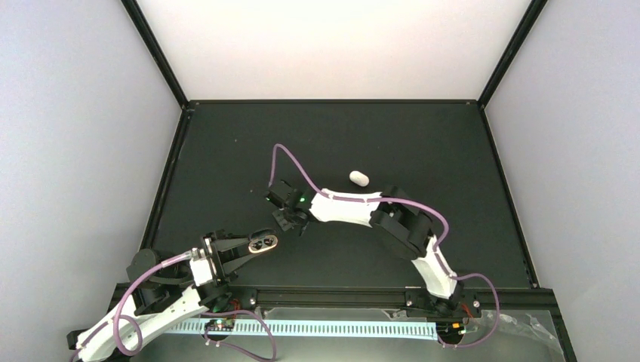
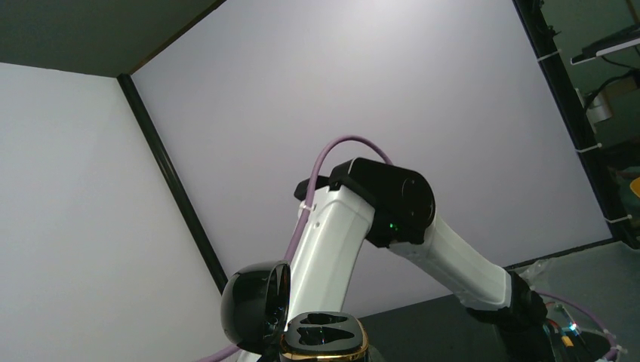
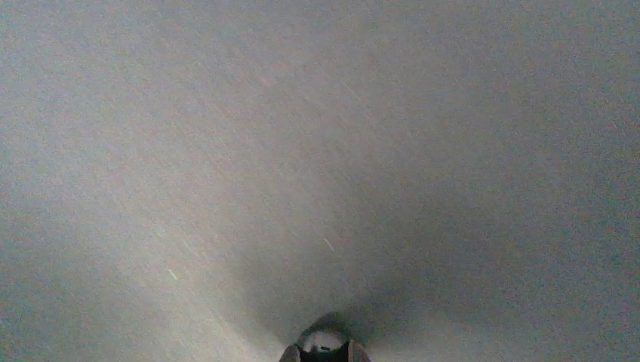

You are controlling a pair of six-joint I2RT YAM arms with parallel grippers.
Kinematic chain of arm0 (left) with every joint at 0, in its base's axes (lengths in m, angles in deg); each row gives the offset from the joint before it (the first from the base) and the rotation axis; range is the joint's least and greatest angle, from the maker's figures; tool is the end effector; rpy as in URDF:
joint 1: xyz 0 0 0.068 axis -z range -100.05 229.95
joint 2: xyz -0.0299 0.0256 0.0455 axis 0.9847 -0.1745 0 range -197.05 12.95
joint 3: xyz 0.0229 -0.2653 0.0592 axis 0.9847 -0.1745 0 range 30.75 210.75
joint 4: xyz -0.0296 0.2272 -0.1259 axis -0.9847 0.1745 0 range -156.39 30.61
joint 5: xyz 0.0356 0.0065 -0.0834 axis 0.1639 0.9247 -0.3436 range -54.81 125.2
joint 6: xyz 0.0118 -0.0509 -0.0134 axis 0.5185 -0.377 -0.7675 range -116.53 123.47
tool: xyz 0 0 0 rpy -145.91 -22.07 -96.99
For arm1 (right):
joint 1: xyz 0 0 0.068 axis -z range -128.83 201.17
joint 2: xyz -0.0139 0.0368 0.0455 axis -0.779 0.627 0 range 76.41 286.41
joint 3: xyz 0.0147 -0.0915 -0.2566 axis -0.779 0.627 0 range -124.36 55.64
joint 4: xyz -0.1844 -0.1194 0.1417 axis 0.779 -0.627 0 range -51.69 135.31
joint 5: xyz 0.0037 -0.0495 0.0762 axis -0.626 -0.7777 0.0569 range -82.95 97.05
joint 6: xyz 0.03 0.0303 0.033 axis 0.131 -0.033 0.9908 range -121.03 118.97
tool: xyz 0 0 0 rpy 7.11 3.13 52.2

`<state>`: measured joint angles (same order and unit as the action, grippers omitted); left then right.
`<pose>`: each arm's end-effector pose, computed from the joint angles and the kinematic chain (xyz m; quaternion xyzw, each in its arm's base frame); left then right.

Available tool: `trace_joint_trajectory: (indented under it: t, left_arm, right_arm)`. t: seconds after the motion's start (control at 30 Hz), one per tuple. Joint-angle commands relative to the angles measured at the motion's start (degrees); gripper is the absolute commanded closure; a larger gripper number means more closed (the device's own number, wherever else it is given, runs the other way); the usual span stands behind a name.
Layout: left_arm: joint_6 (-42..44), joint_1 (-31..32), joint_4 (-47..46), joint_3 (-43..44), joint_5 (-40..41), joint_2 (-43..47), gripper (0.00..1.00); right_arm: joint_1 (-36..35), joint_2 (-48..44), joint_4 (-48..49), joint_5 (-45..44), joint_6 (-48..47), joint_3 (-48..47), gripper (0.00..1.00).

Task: Insert the wireless bluetooth earbuds into the charging case
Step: Pick up the earbud from the center of the board.

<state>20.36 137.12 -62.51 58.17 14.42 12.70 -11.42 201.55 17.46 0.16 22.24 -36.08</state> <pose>0.0138 -0.0448 0.3223 0.4459 0.3411 -0.3759 0.7372 0.2166 0.4082 0.1486 -0.3112 0.9156 0.1261 0.2210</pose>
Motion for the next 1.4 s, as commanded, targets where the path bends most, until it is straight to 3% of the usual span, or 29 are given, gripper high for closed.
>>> trace_joint_trajectory:
  t: [0.0,0.2,0.4,0.5,0.7,0.87,1.03,1.37]
  left_arm:
    - [-0.26,-0.14,0.41,1.68,0.67,8.34,0.98]
    - [0.08,-0.13,-1.33,0.55,0.42,8.20,0.98]
    - [-0.40,-0.13,-3.90,-0.93,-0.54,7.35,0.98]
    - [-0.51,-0.15,-4.06,-0.96,-0.81,6.94,0.98]
    - [-0.54,-0.13,-3.81,-1.05,-0.61,7.28,0.98]
    - [-0.45,-0.12,-3.60,-1.12,-0.48,7.48,0.99]
    - [-0.32,-0.12,-3.39,-1.23,-0.31,7.57,0.98]
    - [-0.36,-0.13,-1.87,-0.90,-0.44,8.33,0.98]
  right_arm:
    - [2.41,-6.97,0.10,-1.70,4.11,10.69,0.96]
    - [4.43,-18.38,2.03,-1.98,8.84,25.16,0.95]
    - [4.80,-20.99,1.99,0.05,11.92,30.43,0.94]
    - [4.85,-20.31,0.95,0.66,11.74,29.45,0.89]
    - [4.98,-19.92,0.15,0.97,9.46,25.61,0.72]
    - [5.92,-17.69,0.51,0.83,7.60,20.63,0.69]
    - [8.10,-13.69,-0.37,1.18,10.36,13.44,0.61]
    - [9.07,-5.55,-5.19,-3.59,12.29,2.96,0.61]
